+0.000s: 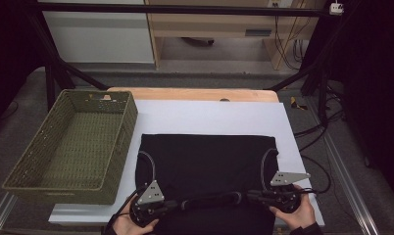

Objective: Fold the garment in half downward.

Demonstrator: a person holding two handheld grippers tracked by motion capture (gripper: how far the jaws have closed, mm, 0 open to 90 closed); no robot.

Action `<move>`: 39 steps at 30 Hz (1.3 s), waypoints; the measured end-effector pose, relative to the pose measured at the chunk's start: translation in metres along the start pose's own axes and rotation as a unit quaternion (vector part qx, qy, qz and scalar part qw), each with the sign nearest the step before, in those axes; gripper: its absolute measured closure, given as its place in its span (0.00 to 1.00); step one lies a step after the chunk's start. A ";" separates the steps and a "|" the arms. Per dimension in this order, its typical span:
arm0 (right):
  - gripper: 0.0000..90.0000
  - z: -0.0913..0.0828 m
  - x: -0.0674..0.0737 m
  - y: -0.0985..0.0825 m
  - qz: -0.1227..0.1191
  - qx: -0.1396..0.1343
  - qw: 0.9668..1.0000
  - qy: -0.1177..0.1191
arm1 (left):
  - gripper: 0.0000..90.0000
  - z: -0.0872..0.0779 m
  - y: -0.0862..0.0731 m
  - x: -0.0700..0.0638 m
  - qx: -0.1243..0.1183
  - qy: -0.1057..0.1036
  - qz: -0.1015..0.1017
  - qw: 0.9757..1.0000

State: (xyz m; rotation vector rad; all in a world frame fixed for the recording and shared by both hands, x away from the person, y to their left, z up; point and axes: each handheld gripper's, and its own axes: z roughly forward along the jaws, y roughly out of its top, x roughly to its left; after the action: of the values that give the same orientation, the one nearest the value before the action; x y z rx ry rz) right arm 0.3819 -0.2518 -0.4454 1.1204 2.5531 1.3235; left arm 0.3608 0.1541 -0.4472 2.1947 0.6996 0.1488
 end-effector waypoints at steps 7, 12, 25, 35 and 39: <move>0.68 -0.014 -0.009 -0.006 0.028 -0.027 0.999 -0.037 | 0.61 -0.018 -0.008 0.016 -0.032 0.060 -0.052 0.996; 0.64 -0.025 -0.018 -0.015 0.031 -0.014 0.995 -0.096 | 0.55 -0.026 -0.026 0.028 -0.010 0.107 -0.090 0.990; 0.68 -0.016 -0.035 -0.038 0.054 0.009 0.993 -0.106 | 0.77 -0.017 -0.037 0.026 0.040 0.112 -0.102 0.988; 0.94 -0.022 -0.027 -0.032 0.057 0.032 0.993 -0.096 | 0.92 -0.039 -0.029 0.026 0.017 0.094 -0.114 0.989; 0.94 -0.040 -0.019 -0.026 0.054 0.014 0.994 -0.089 | 0.92 -0.059 -0.027 0.024 -0.002 0.085 -0.119 0.989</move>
State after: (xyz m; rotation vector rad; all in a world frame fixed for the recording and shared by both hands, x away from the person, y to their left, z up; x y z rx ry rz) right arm 0.3666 -0.3010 -0.4441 1.3352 2.4220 1.1522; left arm 0.3501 0.2208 -0.4311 2.0926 1.0482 0.2145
